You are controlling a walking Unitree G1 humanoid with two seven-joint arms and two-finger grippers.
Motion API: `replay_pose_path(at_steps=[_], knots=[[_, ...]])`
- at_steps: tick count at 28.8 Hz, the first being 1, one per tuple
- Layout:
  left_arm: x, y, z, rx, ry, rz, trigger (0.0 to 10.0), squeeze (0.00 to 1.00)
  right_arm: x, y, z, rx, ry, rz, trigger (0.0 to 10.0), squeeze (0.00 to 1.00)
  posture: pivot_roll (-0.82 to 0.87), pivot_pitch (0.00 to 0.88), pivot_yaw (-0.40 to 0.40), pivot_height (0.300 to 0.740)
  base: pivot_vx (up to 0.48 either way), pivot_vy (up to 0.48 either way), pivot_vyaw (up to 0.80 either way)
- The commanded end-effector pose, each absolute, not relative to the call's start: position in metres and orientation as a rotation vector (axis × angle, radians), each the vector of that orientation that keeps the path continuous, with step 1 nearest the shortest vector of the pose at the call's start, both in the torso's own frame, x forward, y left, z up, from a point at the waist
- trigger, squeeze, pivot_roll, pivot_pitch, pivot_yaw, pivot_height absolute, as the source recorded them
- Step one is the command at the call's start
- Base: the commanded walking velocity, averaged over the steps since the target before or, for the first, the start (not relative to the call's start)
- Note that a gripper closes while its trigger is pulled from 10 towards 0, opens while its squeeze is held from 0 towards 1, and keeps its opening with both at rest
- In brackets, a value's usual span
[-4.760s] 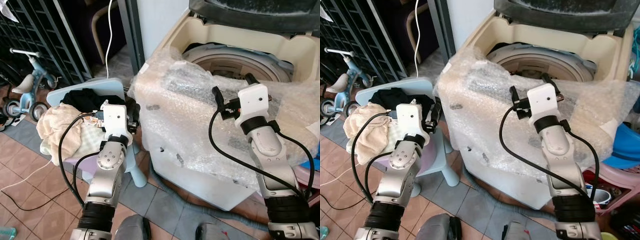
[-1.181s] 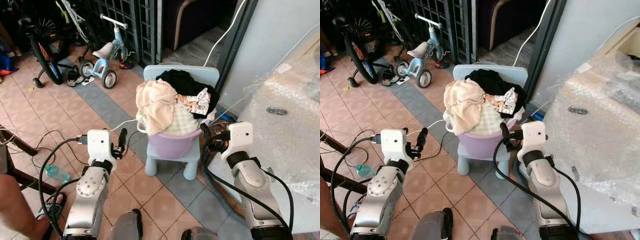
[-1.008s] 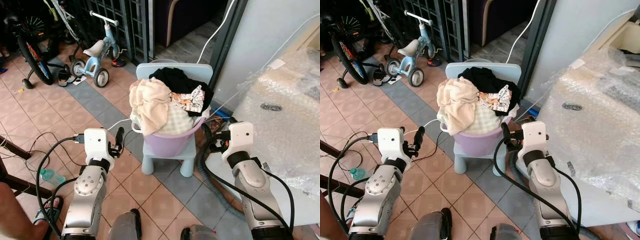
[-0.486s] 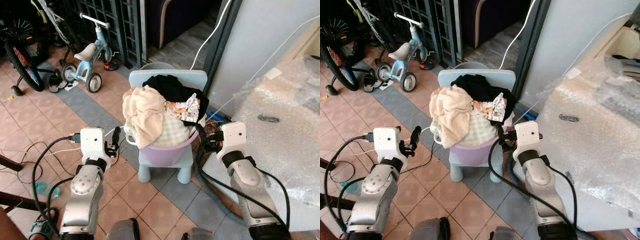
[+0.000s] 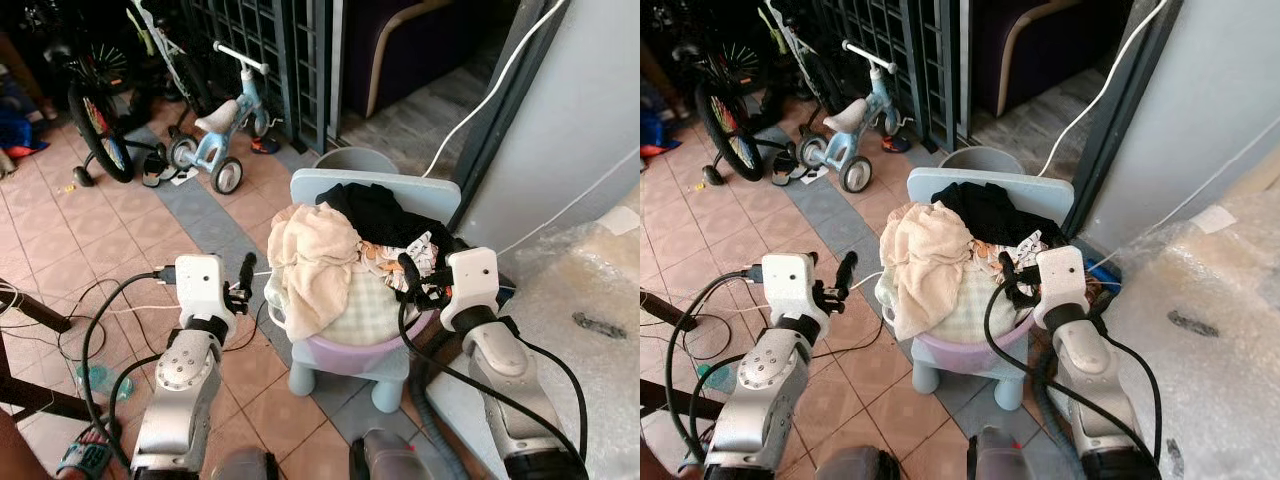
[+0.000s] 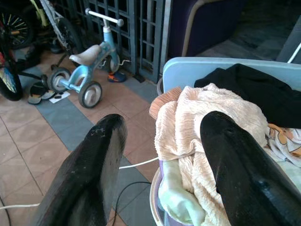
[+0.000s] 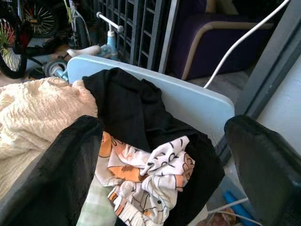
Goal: Clothes washing
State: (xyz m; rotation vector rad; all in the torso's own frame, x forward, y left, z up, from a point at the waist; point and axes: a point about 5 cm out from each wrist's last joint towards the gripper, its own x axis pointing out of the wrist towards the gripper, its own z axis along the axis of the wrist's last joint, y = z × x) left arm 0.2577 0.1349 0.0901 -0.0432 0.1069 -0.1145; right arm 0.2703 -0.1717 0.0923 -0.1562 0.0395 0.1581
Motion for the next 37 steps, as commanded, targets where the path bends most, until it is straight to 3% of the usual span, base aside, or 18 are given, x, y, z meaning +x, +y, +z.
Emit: replay_pose_path(at_steps=[1, 7, 14, 23, 37], knots=[[0.257, 0.147, 0.089, -0.017, 0.119, -0.076, 10.0, 0.00, 0.272, -0.162, 0.095, -0.136, 0.022, 0.191, 10.0, 0.00, 0.00, 0.134, 0.015, 0.740, 0.000, 0.000, 0.00], [0.258, 0.147, 0.089, -0.024, 0.122, -0.066, 10.0, 0.00, 0.272, -0.159, 0.093, -0.145, 0.034, 0.225, 10.0, 0.00, 0.00, 0.130, 0.010, 0.740, 0.000, 0.000, 0.00], [0.260, 0.149, 0.089, -0.005, 0.123, -0.021, 10.0, 0.00, 0.275, -0.151, 0.089, -0.166, 0.045, 0.282, 10.0, 0.00, 0.01, 0.128, 0.003, 0.740, 0.000, 0.000, 0.77], [0.259, 0.150, 0.090, -0.007, 0.126, -0.007, 10.0, 0.00, 0.281, -0.145, 0.084, -0.176, 0.079, 0.306, 10.0, 0.00, 0.02, 0.139, 0.001, 0.740, 0.000, 0.000, 0.00], [0.226, 0.161, 0.094, 0.010, 0.170, 0.067, 10.0, 0.00, 0.314, -0.117, 0.078, -0.288, 0.113, 0.440, 10.0, 0.00, 0.15, 0.255, -0.046, 0.740, 0.000, 0.000, 0.00]])
